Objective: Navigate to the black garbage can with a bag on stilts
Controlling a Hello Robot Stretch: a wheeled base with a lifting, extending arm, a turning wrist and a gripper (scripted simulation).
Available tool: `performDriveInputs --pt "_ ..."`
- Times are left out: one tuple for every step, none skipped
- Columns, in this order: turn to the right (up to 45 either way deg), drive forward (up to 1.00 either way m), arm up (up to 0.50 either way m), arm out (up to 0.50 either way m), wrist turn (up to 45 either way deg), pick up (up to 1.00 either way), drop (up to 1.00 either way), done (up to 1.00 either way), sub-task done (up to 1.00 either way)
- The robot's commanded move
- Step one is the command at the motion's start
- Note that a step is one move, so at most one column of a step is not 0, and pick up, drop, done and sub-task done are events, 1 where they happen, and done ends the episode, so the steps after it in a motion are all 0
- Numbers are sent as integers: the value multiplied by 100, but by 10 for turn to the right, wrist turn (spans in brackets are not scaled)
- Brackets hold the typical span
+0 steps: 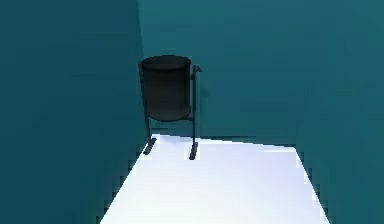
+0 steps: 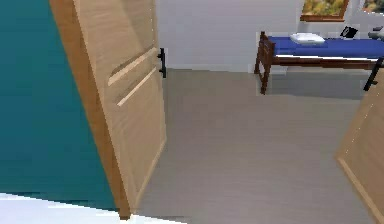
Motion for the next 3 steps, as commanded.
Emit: performDriveInputs --pt "0 85 0 0 0 0 0 0 0" --pt "-90 0 0 0 0 0 0 0 0" --pt "0 0 0 0 0 0 0 100 0"
